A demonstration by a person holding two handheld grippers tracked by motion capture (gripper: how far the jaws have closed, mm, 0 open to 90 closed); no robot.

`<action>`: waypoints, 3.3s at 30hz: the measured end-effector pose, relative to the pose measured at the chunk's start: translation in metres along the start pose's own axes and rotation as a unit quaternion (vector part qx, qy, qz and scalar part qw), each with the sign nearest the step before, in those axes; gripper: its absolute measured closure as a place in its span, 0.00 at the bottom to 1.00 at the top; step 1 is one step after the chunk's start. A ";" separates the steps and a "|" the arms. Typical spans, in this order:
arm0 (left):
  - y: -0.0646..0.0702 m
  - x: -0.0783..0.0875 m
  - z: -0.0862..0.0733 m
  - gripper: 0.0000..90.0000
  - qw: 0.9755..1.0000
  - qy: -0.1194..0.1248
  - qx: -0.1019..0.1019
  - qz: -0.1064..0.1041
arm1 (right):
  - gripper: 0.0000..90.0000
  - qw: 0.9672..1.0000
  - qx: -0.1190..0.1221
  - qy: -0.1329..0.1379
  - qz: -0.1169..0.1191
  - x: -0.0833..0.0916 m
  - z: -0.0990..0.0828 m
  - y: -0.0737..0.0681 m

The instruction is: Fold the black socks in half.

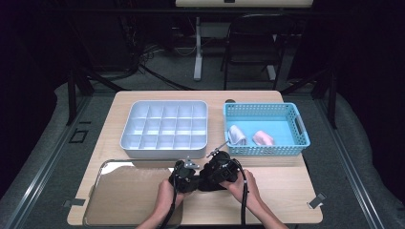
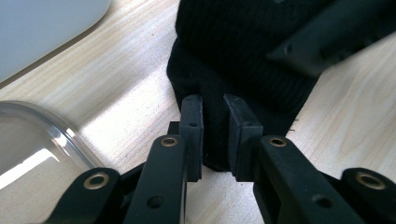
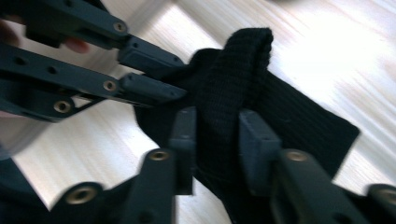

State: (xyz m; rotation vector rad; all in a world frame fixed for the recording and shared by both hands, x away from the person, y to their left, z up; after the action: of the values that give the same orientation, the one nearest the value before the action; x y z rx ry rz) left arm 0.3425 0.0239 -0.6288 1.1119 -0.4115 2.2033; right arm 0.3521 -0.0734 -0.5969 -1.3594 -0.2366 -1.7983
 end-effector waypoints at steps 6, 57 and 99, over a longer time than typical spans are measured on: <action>-0.015 0.018 0.004 0.61 0.999 0.014 0.001 0.029 | 0.61 0.999 0.011 0.045 0.025 0.018 0.007 -0.007; -0.003 0.005 -0.003 0.84 0.999 -0.007 0.030 -0.021 | 0.89 0.994 -0.098 -0.011 0.041 0.024 -0.044 0.047; 0.001 0.000 -0.001 0.83 0.998 0.001 0.038 -0.047 | 0.88 0.998 0.011 0.022 0.059 0.018 -0.010 -0.014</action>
State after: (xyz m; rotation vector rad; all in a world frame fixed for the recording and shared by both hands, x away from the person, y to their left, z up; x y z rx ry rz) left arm 0.3408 0.0235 -0.6290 1.1460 -0.2719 2.1532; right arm 0.3345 -0.0798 -0.5810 -1.2896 -0.1492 -1.7216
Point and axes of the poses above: each handheld gripper's, and its own axes: x roughly backward along the jaws, z roughly out of its top, y roughly to its right, the point moved 8 cm from there along -x, roughly forward along the jaws, and after that the axes turned 11 degrees about z, right-handed, at the moved point
